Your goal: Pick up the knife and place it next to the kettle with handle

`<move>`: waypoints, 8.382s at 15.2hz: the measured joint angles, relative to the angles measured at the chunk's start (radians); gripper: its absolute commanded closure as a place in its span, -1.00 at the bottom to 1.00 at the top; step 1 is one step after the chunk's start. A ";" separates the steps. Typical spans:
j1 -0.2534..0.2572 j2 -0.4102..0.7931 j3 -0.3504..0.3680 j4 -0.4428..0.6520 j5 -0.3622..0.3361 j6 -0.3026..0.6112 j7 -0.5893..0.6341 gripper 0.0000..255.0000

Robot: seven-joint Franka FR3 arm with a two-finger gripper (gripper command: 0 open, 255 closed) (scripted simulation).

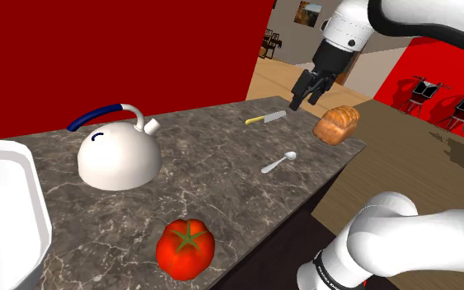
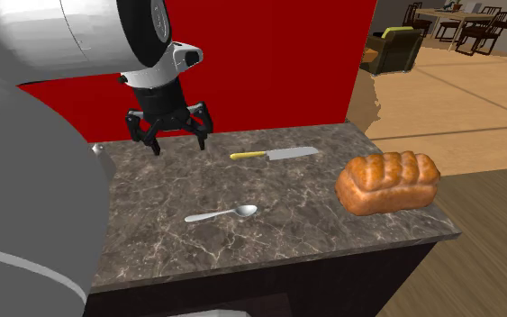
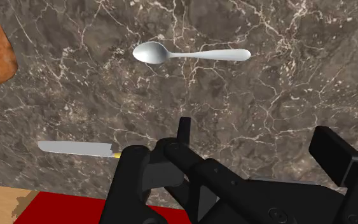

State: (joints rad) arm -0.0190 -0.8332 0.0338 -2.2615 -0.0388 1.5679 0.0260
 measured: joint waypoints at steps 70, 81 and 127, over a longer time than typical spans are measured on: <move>-0.388 1.065 -0.084 0.602 0.025 0.297 1.094 1.00; -0.388 1.055 -0.085 0.735 0.025 0.155 1.091 1.00; -0.207 0.720 0.056 0.718 0.035 -0.169 1.406 1.00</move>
State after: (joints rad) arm -0.2263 -0.1128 0.0894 -1.5432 -0.0042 1.3987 1.4324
